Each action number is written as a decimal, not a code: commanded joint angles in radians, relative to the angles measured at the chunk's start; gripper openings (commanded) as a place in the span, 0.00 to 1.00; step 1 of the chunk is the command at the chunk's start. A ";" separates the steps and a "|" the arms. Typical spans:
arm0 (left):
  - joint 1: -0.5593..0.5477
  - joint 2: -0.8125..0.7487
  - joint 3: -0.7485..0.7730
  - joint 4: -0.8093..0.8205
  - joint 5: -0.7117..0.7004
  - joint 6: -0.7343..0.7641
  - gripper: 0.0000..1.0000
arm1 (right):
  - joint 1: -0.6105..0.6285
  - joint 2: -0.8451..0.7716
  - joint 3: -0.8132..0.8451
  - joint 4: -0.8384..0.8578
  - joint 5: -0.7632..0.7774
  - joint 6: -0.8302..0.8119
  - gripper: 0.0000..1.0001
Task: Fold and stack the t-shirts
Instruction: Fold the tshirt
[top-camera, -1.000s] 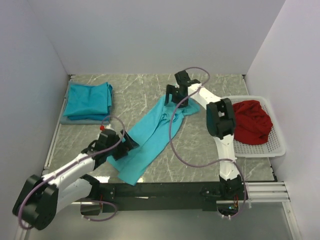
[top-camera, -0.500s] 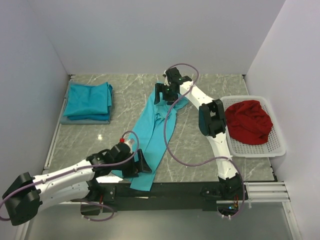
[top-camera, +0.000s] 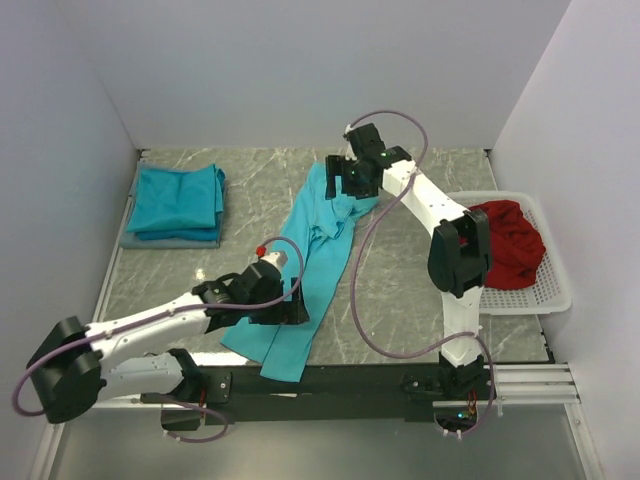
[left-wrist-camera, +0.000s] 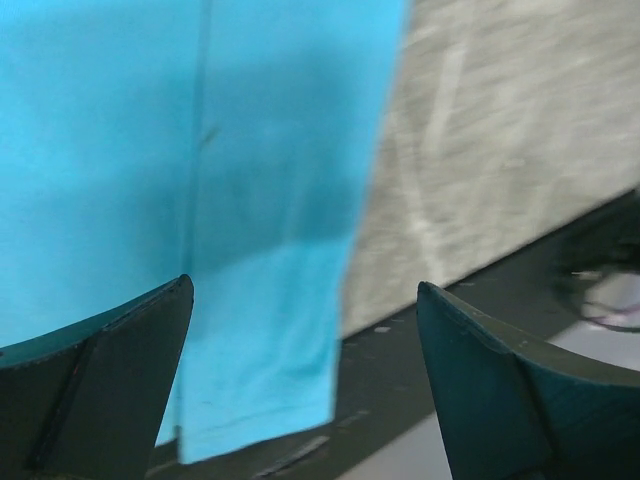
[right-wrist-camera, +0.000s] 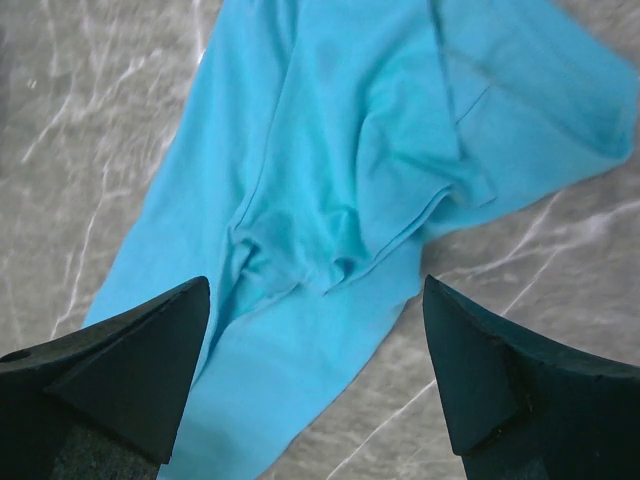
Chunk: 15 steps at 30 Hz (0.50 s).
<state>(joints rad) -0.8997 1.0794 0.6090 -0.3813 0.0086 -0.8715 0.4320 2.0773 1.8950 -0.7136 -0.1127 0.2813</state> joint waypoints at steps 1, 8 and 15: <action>0.007 0.074 -0.018 0.041 0.013 0.075 0.98 | 0.033 -0.023 -0.098 0.077 -0.073 0.025 0.93; 0.007 0.184 -0.023 0.093 0.021 0.086 0.96 | 0.036 0.058 -0.097 0.075 -0.113 0.033 0.93; 0.007 0.280 -0.020 0.142 0.118 0.083 0.91 | 0.001 0.194 -0.002 0.010 -0.090 0.036 0.93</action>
<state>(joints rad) -0.8925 1.3025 0.5999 -0.2771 0.0566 -0.8062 0.4599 2.2456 1.8297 -0.6807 -0.2039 0.3077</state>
